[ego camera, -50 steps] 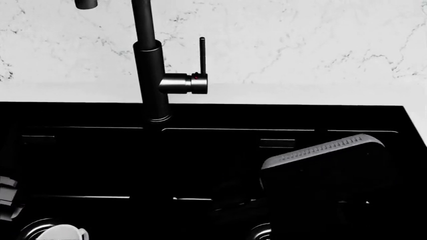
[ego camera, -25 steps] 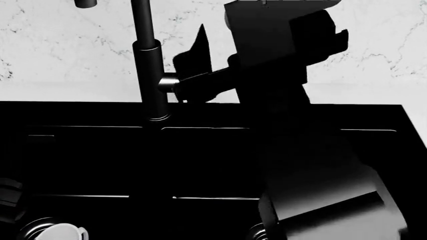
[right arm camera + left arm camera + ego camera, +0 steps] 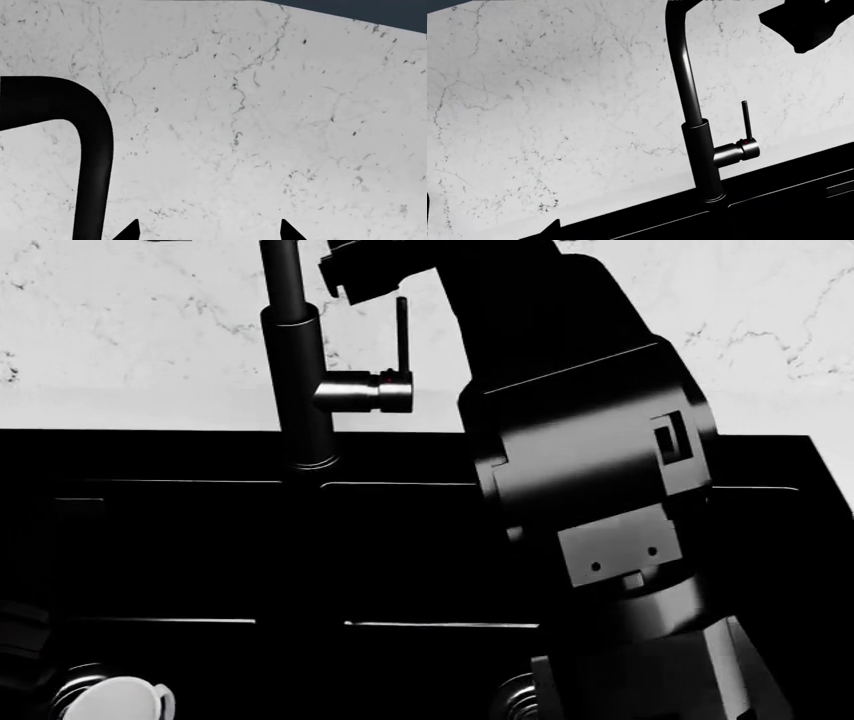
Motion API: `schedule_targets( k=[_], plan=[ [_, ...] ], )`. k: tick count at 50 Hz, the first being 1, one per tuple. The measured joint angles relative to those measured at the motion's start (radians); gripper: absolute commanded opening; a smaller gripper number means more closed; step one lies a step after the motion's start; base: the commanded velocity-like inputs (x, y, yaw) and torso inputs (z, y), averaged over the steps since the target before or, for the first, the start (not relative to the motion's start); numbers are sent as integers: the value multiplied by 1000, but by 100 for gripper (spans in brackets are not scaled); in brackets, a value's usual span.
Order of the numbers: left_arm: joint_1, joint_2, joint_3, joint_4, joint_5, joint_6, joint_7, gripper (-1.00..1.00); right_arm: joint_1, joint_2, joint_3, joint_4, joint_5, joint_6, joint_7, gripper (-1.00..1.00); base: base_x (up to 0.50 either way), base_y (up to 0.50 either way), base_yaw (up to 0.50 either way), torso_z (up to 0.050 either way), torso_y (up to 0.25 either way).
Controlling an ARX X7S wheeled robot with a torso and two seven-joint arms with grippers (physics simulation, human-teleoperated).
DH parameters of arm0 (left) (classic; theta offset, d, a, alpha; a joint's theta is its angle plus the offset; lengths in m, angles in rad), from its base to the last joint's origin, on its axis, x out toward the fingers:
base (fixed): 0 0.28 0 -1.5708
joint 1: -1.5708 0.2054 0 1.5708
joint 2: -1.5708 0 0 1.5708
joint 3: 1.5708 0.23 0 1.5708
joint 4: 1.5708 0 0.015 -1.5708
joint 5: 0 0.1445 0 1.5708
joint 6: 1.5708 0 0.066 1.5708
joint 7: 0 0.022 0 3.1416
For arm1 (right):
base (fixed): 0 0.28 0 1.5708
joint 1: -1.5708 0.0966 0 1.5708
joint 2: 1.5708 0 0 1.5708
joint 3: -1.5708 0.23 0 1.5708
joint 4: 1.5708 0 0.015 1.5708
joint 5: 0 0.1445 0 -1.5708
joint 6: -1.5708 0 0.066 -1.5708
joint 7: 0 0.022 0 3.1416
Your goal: Turn on the sink faucet.
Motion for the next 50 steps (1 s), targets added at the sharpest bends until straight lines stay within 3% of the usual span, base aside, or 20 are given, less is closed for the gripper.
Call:
schedule_targets(
  k=[11, 31, 50],
  plan=[
    [-3, -9, 14, 3, 14, 6, 6, 100, 101, -22, -57, 217, 34, -103, 3, 100, 0, 0, 0, 35, -192],
    [1, -20, 31, 6, 40, 33, 30, 100, 160, -20, -134, 291, 100, -131, 23, 100, 0, 0, 0, 40, -169],
    [9, -28, 41, 5, 59, 66, 57, 100, 174, -14, -195, 295, 138, -130, 22, 100, 0, 0, 0, 10, -11]
  ],
)
